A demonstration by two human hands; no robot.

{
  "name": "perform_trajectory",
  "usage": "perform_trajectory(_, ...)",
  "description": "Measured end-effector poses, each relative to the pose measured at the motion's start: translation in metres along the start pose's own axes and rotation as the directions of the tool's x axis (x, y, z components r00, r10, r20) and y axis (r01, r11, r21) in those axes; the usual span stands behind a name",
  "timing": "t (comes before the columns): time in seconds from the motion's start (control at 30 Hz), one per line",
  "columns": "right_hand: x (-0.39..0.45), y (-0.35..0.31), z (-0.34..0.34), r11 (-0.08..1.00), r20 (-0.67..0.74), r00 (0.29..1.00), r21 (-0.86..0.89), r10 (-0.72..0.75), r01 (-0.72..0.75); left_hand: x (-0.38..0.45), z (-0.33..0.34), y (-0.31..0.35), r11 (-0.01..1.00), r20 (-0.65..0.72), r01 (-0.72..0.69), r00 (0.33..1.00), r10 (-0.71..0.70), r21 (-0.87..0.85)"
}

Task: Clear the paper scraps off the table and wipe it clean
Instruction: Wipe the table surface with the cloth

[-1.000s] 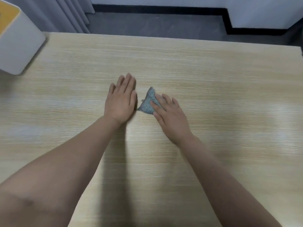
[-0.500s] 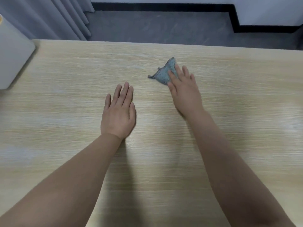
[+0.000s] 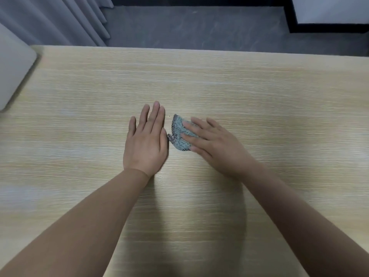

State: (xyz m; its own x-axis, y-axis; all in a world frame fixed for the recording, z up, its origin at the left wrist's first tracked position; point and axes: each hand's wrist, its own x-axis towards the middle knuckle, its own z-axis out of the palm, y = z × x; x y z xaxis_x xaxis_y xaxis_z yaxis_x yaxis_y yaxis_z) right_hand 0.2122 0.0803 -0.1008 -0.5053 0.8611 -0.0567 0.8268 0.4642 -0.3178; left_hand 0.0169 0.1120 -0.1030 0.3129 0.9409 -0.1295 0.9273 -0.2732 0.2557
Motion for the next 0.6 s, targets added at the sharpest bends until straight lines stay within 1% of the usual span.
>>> perform_trajectory(0.03,0.005,0.008,-0.004,1.0,0.01,1.0,0.008,-0.003,0.003,0.0,0.0,0.0,1.0,-0.001,0.001,1.0,-0.001,0.001)
perform_trajectory(0.07,0.013,0.017,-0.009,0.999,0.011,1.0,0.019,0.027,-0.027,0.0,0.001,0.0,1.0,-0.003,0.002,1.0,-0.002,0.003)
perform_trajectory(0.13,0.033,0.042,-0.02,0.982,-0.028,0.984,0.064,0.177,-0.175,0.0,0.001,0.0,1.0,-0.007,0.002,1.0,-0.002,0.005)
perform_trajectory(0.23,0.066,0.082,-0.032,0.906,-0.115,0.9,0.093,0.422,-0.413,0.0,0.001,0.0,1.0,-0.012,0.003,1.0,-0.003,0.005)
perform_trajectory(0.3,0.082,0.102,-0.039,0.844,-0.133,0.834,0.098,0.536,-0.527,0.0,0.001,0.0,1.0,-0.012,0.003,1.0,-0.003,0.0)
perform_trajectory(0.33,0.088,0.106,-0.04,0.822,-0.138,0.81,0.096,0.57,-0.562,0.0,0.001,0.0,1.0,-0.014,0.004,1.0,-0.004,-0.003)
perform_trajectory(0.4,0.091,0.101,-0.039,0.816,-0.145,0.803,0.076,0.578,-0.574,-0.001,0.0,0.0,1.0,-0.015,0.003,1.0,-0.003,-0.005)
perform_trajectory(0.43,0.089,0.093,-0.039,0.833,-0.139,0.822,0.061,0.553,-0.55,-0.001,0.0,0.0,1.0,-0.013,0.002,1.0,-0.002,-0.003)
perform_trajectory(0.53,0.065,0.053,-0.029,0.93,-0.075,0.927,-0.007,0.367,-0.368,-0.001,0.0,0.0,1.0,-0.009,0.002,1.0,-0.002,0.001)
perform_trajectory(0.6,0.04,0.022,-0.018,0.966,-0.044,0.965,-0.011,0.259,-0.26,0.0,0.0,0.0,1.0,-0.01,0.003,1.0,-0.003,-0.002)
